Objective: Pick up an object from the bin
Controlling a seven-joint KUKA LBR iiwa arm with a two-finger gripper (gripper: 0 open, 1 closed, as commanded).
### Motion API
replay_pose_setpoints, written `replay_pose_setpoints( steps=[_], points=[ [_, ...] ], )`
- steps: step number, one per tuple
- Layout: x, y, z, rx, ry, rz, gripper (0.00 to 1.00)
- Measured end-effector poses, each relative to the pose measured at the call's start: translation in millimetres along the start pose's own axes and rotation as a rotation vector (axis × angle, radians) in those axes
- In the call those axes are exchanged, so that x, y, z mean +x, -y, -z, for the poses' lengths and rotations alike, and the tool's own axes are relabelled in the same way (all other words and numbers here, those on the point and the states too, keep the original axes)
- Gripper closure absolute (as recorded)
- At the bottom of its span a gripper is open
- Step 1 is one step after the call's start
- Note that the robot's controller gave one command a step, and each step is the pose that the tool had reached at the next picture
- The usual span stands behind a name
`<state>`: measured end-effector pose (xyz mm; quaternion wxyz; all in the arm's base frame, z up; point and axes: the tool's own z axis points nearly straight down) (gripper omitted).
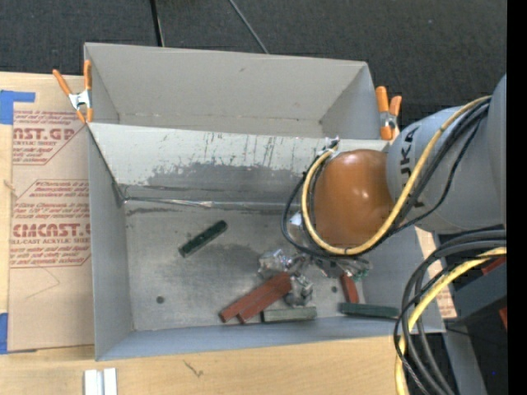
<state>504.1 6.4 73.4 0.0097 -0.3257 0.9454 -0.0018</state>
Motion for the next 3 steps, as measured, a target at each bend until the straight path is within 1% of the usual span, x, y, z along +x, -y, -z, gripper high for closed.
replay_pose_setpoints(
  steps=[1, 2, 3],
  points=[
    [0.0, 0.0, 0.0, 0.000, 0.000, 0.000, 1.00],
    [0.3, -5.8, 0.0, 0.002, -0.003, -0.092, 1.00],
    [-17.0, 2.4, 168.5, -0.006, -0.010, -0.031, 1.00]
  ],
)
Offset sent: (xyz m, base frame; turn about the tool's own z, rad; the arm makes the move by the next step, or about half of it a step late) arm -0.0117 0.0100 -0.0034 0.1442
